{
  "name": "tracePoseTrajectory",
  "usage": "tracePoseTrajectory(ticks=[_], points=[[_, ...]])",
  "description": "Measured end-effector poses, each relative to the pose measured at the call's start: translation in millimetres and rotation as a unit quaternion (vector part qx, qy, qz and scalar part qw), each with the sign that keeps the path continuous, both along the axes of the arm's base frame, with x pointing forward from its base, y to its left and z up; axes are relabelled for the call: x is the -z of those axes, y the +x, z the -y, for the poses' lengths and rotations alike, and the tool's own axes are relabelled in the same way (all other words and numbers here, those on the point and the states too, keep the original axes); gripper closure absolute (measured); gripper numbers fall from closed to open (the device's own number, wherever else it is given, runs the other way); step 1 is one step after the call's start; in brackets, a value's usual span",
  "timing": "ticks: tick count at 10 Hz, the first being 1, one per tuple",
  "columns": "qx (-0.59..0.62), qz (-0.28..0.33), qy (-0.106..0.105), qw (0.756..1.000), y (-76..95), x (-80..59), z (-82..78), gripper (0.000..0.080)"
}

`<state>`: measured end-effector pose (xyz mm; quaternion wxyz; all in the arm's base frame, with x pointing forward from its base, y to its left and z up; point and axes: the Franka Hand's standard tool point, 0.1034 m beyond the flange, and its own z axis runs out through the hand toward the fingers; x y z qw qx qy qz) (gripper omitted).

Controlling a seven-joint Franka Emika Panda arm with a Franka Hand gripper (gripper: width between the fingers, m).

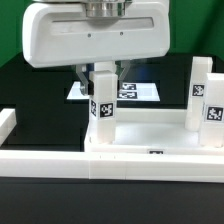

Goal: Assemble desk

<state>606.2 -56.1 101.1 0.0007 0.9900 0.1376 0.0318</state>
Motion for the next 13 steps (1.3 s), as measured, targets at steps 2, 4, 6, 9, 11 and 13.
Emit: tracePoseTrajectory(ticks=[2,4,6,9,11,13], points=[[0.095,0.003,0.005,0.995,1.2,0.3,-1.9,0.0509],[0.204,0.003,0.015,0.979,1.6,0.5,-2.1,0.0509],[0.280,0.000,0.022,0.960,1.8,0.1,-1.9,0.0509],[0.402,-0.003,0.031,0.915,1.8,0.4,-3.1,0.0509],[0.454,-0.003,0.036,0.890,2.1,0.4,-3.3,0.0509],[0.469,-0.001,0.037,0.882,2.5,0.5,-3.5,0.0484]])
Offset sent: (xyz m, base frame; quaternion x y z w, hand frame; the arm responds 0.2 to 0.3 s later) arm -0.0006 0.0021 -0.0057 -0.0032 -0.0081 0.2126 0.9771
